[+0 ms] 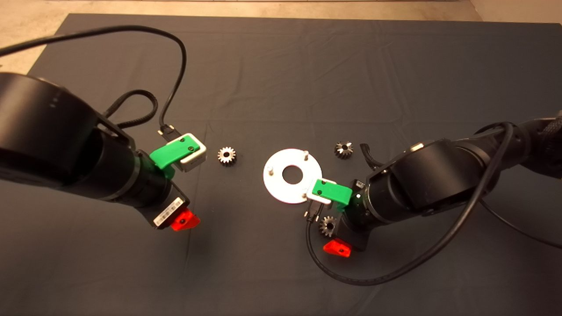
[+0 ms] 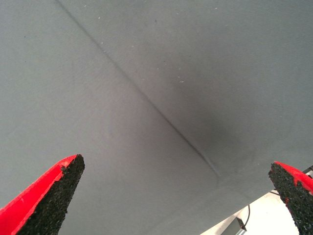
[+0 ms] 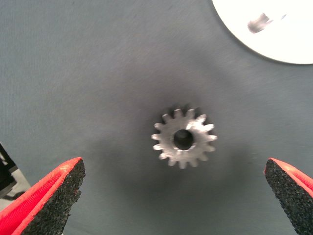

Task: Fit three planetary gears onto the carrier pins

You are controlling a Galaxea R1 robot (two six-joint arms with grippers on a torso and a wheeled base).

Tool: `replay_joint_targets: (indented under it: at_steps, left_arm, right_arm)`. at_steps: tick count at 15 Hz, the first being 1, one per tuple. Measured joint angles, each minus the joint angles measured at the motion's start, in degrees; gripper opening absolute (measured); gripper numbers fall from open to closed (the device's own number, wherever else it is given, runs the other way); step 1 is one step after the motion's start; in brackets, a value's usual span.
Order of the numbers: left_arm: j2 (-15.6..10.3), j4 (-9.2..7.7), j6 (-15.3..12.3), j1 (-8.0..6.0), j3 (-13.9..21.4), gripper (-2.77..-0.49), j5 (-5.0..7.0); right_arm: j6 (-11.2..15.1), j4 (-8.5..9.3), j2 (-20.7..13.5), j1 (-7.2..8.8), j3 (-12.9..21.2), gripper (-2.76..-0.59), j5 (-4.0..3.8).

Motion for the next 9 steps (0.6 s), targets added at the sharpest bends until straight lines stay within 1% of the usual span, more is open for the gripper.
replay_joint_targets:
  at_steps: [3, 5, 9]
  left_arm:
    - [-0.05, 0.01, 0.00, 0.00, 0.00, -0.49, 0.00]
    - [-0.08, 0.01, 0.00, 0.00, 0.00, -0.49, 0.00]
    - [-0.16, 0.01, 0.00, 0.00, -0.02, -0.49, 0.00]
  right_arm:
    - [-0.18, 0.00, 0.00, -0.86, 0.00, -0.60, -0.02]
    - [-0.22, -0.02, -0.02, -1.80, 0.00, -0.60, 0.00]
    - [-1.54, -0.05, -0.80, -2.65, 0.00, -0.60, 0.01]
